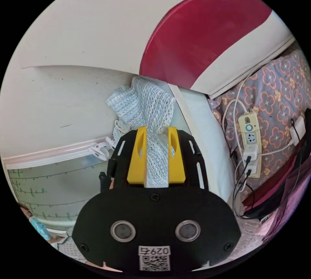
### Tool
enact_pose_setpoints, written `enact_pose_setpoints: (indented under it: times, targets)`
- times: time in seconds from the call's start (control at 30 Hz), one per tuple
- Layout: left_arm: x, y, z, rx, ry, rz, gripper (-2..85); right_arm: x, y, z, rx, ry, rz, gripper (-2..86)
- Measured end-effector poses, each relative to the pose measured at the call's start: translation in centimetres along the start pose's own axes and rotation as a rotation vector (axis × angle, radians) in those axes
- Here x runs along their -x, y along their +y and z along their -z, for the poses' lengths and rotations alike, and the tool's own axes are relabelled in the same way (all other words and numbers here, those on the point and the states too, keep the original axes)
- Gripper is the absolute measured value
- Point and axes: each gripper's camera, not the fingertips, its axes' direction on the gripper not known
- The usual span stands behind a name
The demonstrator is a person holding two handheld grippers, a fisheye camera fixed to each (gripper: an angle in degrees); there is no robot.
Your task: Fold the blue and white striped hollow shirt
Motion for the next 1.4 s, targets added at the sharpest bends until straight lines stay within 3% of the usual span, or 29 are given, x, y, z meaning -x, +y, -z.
enact_pose_setpoints:
  times: [0.1, 0.23, 0.33, 0.4, 0.5, 0.63, 0.7, 0.8, 0.93, 1.1, 1.17, 1.27, 1.33, 1.4]
  targets:
    - [-0.2, 0.9, -0.4, -0.045, -0.037, -0.008, -1.0, -1.7, 3.8, 1.5, -0.15, -0.175, -0.04, 2.0]
    - [0.9, 1.8, -0.9, -0.096, 0.073, 0.028, -1.0, -2.3, 10.4, 7.4, -0.369, -0.325, 0.049, 0.7]
    - [0.8, 1.6, -1.1, -0.084, 0.098, 0.012, -1.0, -0.7, 15.3, 11.7, -0.38, -0.394, 0.251, 0.6]
    - [0.3, 1.5, -1.1, -0.079, 0.088, 0.001, -1.0, -0.8, 17.8, 12.9, -0.323, -0.362, 0.266, 0.9]
    - [-0.6, 1.7, -1.1, -0.086, 0.061, -0.01, -1.0, -5.2, 20.8, 14.0, -0.294, -0.325, 0.13, 2.5]
    - [-1.6, 1.8, -1.0, -0.084, 0.036, -0.046, -1.0, -12.5, 26.3, 15.9, -0.52, -0.541, -0.047, 6.3]
    - [-1.7, 1.8, -1.0, -0.082, 0.045, -0.04, -1.0, -14.4, 28.6, 16.3, -0.57, -0.551, -0.095, 4.7]
    - [-2.0, 1.8, -0.9, -0.075, 0.049, -0.031, -1.0, -16.9, 30.3, 15.3, -0.472, -0.534, -0.23, 6.7]
    - [-3.1, 1.6, -0.6, -0.049, 0.008, -0.031, -1.0, -17.6, 31.2, 12.9, -0.367, -0.623, -0.296, 10.7]
    - [-4.4, 1.5, -0.2, -0.029, -0.048, -0.021, -1.0, -17.3, 31.0, 10.7, -0.455, -0.818, -0.351, 8.4]
    - [-4.6, 1.6, 0.0, -0.029, -0.061, -0.009, -1.0, -15.7, 30.4, 11.4, -0.52, -0.799, -0.332, 4.5]
    - [-5.0, 1.8, 0.3, -0.024, -0.082, -0.006, -1.0, -8.8, 29.1, 15.8, -0.636, -0.585, -0.093, 1.5]
    - [-5.3, 1.7, 0.5, -0.01, -0.103, -0.005, -1.0, 0.3, 29.5, 19.3, -0.658, -0.364, 0.328, 0.5]
    - [-5.5, 1.6, 0.5, 0.014, -0.126, -0.001, -1.0, 6.7, 30.9, 20.4, -0.623, -0.159, 0.597, 0.0]
